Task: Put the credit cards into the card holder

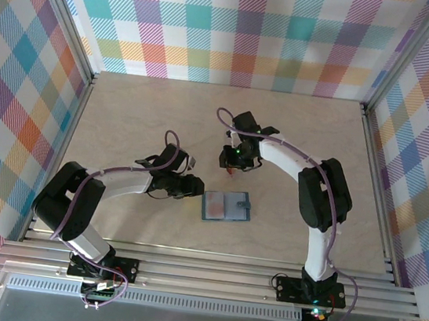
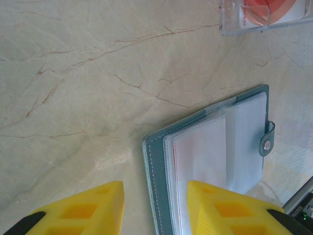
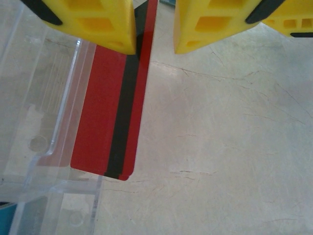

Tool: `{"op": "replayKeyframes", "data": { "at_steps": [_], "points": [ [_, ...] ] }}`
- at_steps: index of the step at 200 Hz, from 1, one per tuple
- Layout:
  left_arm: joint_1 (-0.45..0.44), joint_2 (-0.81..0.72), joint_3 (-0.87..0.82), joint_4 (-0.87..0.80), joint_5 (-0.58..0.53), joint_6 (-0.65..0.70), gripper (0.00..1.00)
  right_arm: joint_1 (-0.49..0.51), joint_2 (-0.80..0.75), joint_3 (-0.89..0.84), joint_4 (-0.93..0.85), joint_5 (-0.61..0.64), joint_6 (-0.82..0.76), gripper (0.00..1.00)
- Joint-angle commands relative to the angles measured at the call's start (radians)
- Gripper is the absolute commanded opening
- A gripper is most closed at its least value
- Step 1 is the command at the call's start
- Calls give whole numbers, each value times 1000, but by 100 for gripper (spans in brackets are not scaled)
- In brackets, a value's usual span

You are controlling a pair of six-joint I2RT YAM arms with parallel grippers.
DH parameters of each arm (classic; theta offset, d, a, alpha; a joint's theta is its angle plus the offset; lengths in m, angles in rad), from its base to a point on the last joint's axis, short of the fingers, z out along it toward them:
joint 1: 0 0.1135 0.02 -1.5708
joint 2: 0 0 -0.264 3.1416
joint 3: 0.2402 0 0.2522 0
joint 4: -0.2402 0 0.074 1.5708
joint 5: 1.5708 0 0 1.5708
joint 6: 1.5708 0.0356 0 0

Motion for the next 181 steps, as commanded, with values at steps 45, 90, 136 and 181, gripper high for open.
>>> {"op": "replayKeyframes", "data": {
  "at_steps": [45, 90, 136, 181],
  "points": [
    [9, 10, -4, 10, 7, 2, 39, -12, -49, -23, 19, -48, 8, 18],
    [9, 12, -4, 10, 7, 2, 39, -16, -66, -37, 26, -57, 12, 14],
    [9, 13, -5, 11, 7, 2, 39, -20, -89, -46, 24, -52, 13, 10],
    [9, 13, -2, 10, 8, 2, 39, -24, -93, -49, 22, -44, 15, 7]
  ]
}}
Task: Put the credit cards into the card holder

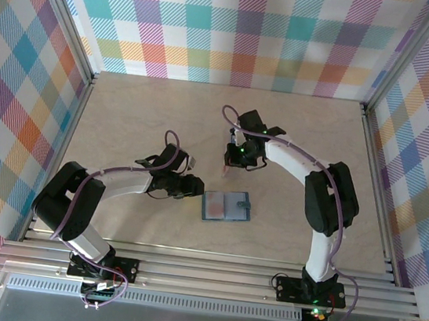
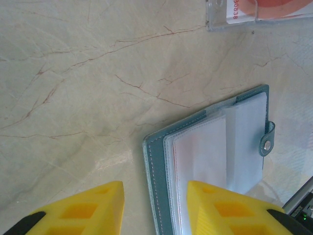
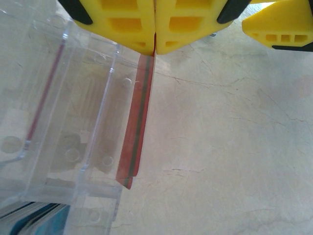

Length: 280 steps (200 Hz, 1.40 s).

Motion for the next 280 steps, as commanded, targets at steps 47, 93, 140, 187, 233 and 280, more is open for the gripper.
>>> {"op": "replayKeyframes", "data": {
  "at_steps": [47, 93, 140, 187, 233, 280],
  "points": [
    [8, 17, 0, 7, 6, 5, 39, -4, -23, -1, -33, 72, 15, 2],
    [12, -18, 1, 1, 7, 4, 38, -4, -16, -4, -51, 121, 23, 0],
    [15, -73, 7, 104, -9, -149, 16, -4, -27, -24, -55, 119, 14, 0],
    [16, 138, 198, 195, 26, -254, 0, -4, -27, -27, -51, 110, 8, 0],
    [18, 341, 407, 201, 67, -284, 0, -7, -27, -30, -52, 106, 6, 0],
    [21, 444, 482, 194, 75, -293, 0, -12, -30, -32, -52, 98, 5, 0]
  ]
}}
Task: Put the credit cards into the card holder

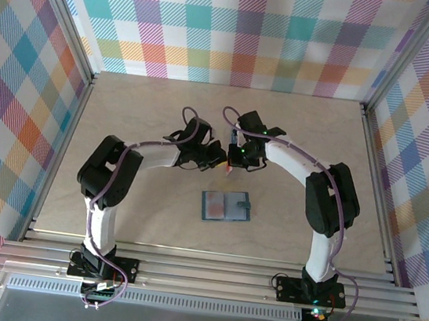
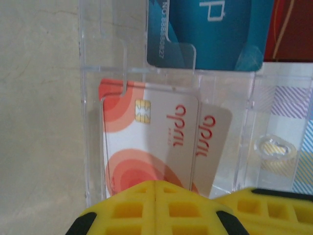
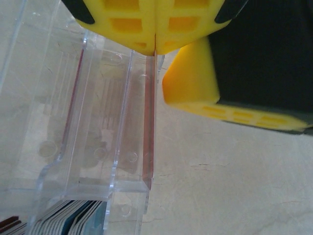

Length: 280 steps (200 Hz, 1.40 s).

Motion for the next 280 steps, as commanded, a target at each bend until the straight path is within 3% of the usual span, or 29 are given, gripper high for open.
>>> {"op": "replayKeyframes", "data": {
  "at_steps": [1, 100, 146, 230, 280],
  "points": [
    [9, 44, 38, 16, 26, -23, 0, -6, -19, -20, -40, 4, -13, 0],
    [9, 152, 51, 55, 28, -19, 0, -11, -25, -17, -34, -30, -11, 0],
    [9, 151, 52, 38, 18, -8, 0, -11, -86, -32, -38, 51, 4, 0],
    [9, 108, 59, 8, 36, 20, 0, -11, -211, -74, -28, 108, 27, 0],
    [7, -53, 47, -126, -25, 99, 12, -11, -369, -194, 21, 102, 58, 0]
  ]
}}
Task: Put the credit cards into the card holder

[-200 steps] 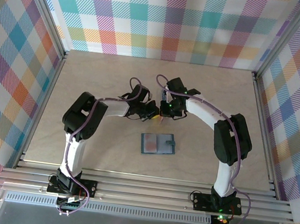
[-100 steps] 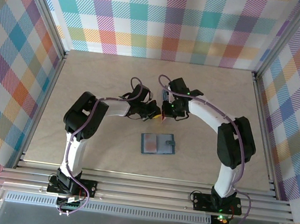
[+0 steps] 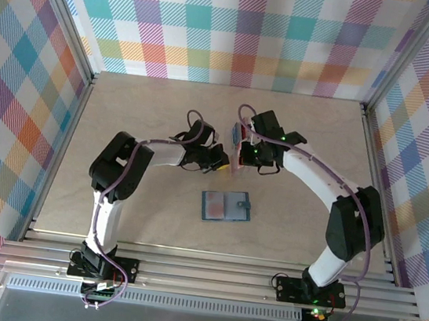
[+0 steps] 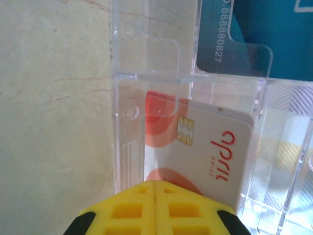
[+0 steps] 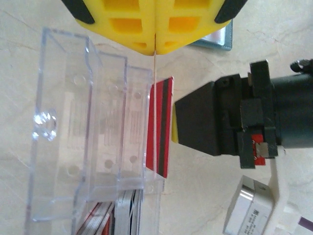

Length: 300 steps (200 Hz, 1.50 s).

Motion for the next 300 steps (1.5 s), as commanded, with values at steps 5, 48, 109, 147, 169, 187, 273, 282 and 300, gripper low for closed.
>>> {"op": "replayKeyframes", "data": {
  "at_steps": [5, 48, 109, 147, 169, 187, 273, 282, 300],
  "points": [
    [6, -152, -7, -109, -54, 70, 14, -4, -113, -75, 39, -7, 35, 0],
    [-11, -289, -68, -221, -117, 129, 29, -2, -280, -199, 47, -33, 40, 0],
    [-86, -414, -164, -424, -242, 278, 41, 2, -428, -393, 104, -215, 27, 0],
    [-143, -434, -245, -453, -289, 326, 47, 5, -465, -503, 196, -370, 23, 0],
    [-185, -432, -254, -482, -339, 361, 47, 5, -464, -554, 243, -421, 30, 0],
    [-211, -406, -250, -492, -369, 376, 47, 7, -448, -590, 279, -439, 41, 0],
    [-294, -313, -210, -506, -501, 389, 44, 7, -352, -638, 381, -478, 74, 0],
    [-300, -305, -208, -512, -512, 388, 43, 7, -340, -638, 384, -481, 78, 0],
    [-309, -298, -208, -524, -533, 383, 41, 7, -335, -641, 390, -479, 81, 0]
  ]
}}
